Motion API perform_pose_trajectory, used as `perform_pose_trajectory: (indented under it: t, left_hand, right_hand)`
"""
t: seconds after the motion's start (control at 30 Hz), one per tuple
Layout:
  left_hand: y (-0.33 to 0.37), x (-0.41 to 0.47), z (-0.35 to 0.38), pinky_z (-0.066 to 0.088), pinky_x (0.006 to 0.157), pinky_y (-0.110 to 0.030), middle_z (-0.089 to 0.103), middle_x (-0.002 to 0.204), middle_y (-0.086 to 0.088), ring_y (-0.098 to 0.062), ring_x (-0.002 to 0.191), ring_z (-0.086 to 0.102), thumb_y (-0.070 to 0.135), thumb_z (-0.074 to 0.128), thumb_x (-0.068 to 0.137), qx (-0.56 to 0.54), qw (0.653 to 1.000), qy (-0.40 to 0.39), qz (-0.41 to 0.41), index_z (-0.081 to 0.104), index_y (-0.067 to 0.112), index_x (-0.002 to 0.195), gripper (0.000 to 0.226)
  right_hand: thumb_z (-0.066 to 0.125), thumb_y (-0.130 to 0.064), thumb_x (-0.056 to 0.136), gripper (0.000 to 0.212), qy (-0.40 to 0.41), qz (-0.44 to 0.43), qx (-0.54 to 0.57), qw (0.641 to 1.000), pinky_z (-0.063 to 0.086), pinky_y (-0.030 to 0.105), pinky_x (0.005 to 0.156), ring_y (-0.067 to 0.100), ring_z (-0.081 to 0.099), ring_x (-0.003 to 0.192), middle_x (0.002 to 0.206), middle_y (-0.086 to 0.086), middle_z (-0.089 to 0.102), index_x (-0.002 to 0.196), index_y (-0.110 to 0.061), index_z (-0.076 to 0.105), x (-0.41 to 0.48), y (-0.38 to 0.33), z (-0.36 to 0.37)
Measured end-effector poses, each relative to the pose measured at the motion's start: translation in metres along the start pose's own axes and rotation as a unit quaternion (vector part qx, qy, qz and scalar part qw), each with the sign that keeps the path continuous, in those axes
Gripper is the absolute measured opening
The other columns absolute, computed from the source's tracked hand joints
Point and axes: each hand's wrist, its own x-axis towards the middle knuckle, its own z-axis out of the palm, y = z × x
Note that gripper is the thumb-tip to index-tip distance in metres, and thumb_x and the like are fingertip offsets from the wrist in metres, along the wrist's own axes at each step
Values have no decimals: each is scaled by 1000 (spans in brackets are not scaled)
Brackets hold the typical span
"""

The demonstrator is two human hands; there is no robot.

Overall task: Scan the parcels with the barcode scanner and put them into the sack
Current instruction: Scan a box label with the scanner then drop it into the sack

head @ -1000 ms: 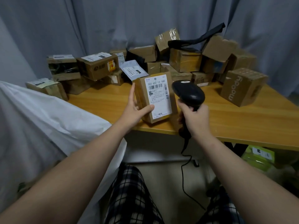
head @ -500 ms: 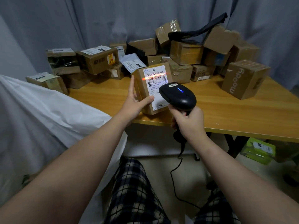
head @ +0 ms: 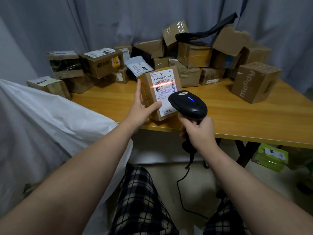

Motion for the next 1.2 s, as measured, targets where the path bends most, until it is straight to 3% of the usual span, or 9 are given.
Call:
perform_pose_trajectory:
  t: [0.17, 0.3, 0.37, 0.47, 0.67, 0.77, 0.9, 1.03, 1.2]
  left_hand:
    - [-3, -12, 4, 42, 107, -46, 34, 150, -6, -23, 134, 43, 14, 73, 83, -6, 999, 25, 34, 1, 43, 150, 102]
    - [-2, -27, -6, 52, 96, -33, 40, 145, -4, -17, 126, 51, 17, 75, 82, -5, 996, 59, 69, 5, 44, 148, 100]
    - [-2, -40, -18, 53, 95, -33, 38, 147, -4, -16, 126, 51, 28, 79, 77, 5, 992, 84, 91, 9, 54, 143, 100]
    - [-1, -61, -43, 47, 103, -41, 36, 147, -3, -15, 129, 47, 46, 79, 67, 61, 984, 135, 96, 14, 66, 136, 97]
    - [2, -108, -123, 40, 108, -45, 31, 143, 5, -13, 128, 40, 43, 77, 74, 218, 944, 242, 48, 15, 50, 146, 96]
    - [2, -134, -169, 37, 107, -51, 32, 141, 2, -22, 126, 40, 49, 73, 74, 367, 891, 269, 3, 15, 50, 145, 92]
    - [-8, -161, -223, 27, 101, -49, 41, 135, -14, -34, 120, 39, 50, 73, 70, 574, 770, 263, -94, 33, 40, 144, 84]
    - [-32, -165, -252, 25, 98, -45, 39, 131, -17, -35, 119, 37, 54, 68, 71, 683, 682, 207, -161, 38, 36, 142, 79]
    - [-74, -154, -263, 27, 101, -46, 36, 130, -16, -34, 121, 35, 58, 67, 75, 758, 610, 110, -202, 40, 28, 138, 75]
  right_hand:
    - [68, -18, 89, 13, -5, -13, 14, 1000, 48, 30, 46, 18, 59, 44, 50, -3, 58, 80, -11, 62, 5, -8, -1]
    - [68, -18, 90, 18, -34, -9, 33, 999, 47, 31, 47, 21, 57, 43, 49, 0, 56, 74, -14, 60, 12, -21, 5]
    - [67, -19, 90, 18, -61, -3, 35, 997, 48, 32, 48, 22, 57, 44, 50, 0, 56, 75, -12, 61, 13, -27, 13]
    - [68, -18, 89, 18, -104, 7, 36, 994, 49, 35, 48, 23, 56, 44, 51, 4, 54, 79, -6, 60, 9, -31, 38]
    - [69, -17, 88, 21, -195, 24, 43, 980, 47, 29, 43, 20, 55, 40, 49, 4, 55, 80, 0, 59, -3, -39, 113]
    - [68, -20, 89, 18, -251, 47, 35, 966, 46, 27, 44, 18, 56, 42, 55, 8, 58, 85, -4, 60, -13, -39, 151]
    - [68, -25, 88, 20, -285, 74, 7, 955, 46, 27, 46, 19, 57, 43, 54, 7, 58, 83, -9, 57, -21, -30, 193]
    - [69, -26, 87, 27, -304, 67, -40, 949, 45, 28, 44, 20, 57, 40, 48, 4, 57, 69, -15, 52, -29, -18, 233]
    - [69, -27, 85, 19, -332, 61, -73, 939, 48, 31, 46, 21, 59, 42, 49, 3, 58, 76, -17, 56, -40, -6, 265]
